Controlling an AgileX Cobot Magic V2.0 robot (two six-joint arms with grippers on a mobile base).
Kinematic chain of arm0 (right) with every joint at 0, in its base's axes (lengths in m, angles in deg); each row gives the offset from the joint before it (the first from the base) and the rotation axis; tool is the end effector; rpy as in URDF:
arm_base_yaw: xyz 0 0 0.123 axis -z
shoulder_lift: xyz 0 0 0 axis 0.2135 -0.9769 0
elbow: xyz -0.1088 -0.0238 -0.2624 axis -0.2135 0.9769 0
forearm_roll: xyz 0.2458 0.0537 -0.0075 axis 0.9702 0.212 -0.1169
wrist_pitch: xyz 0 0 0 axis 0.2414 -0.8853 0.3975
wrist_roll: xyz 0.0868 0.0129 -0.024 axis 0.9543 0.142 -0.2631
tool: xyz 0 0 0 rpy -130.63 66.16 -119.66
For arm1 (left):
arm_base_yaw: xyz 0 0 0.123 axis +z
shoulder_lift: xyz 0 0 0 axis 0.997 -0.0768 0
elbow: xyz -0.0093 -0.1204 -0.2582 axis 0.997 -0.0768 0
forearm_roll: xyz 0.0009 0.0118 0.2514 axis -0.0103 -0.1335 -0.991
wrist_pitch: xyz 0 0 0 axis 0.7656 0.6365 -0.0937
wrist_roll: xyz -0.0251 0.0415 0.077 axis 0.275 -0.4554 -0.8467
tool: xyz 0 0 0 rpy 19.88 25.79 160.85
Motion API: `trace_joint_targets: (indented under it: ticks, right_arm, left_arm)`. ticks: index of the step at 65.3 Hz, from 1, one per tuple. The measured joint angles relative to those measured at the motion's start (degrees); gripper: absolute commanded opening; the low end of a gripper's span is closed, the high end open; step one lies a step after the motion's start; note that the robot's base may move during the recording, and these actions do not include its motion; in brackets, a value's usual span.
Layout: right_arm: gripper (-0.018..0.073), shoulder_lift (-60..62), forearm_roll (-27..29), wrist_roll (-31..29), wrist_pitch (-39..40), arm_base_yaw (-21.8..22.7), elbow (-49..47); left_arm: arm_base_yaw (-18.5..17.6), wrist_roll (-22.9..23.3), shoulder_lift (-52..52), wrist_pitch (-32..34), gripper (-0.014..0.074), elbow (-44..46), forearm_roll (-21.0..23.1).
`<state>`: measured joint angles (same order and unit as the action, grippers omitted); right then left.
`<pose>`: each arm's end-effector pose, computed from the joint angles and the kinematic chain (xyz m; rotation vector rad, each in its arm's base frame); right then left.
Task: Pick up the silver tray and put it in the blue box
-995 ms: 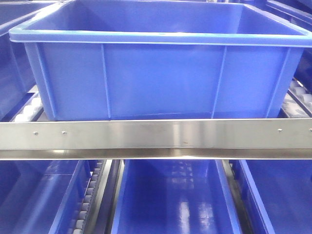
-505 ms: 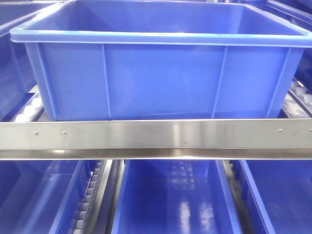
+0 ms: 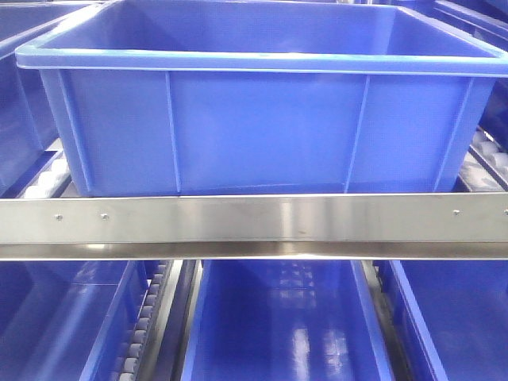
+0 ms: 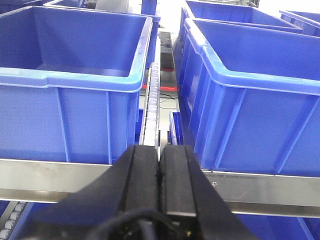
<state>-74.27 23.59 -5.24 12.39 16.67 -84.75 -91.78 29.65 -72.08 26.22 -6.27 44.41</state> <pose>0.0562 -0.0043 0.2082 0.0620 1.4509 -0.0541 0.0562 -0.0060 0.2038 0.0199 1.5035 -0.1524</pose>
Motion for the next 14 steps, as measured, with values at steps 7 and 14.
trace_joint_targets:
  ticks: [7,14]
  right_arm:
    - [0.0049,0.00,0.00,0.00,0.00,0.00,0.00]
    - [0.0049,0.00,0.00,0.00,0.00,0.00,0.00]
  left_arm:
    - [0.00,0.00,0.00,0.00,-0.0104,0.00,0.00]
    - [0.00,0.00,0.00,0.00,-0.0104,0.00,0.00]
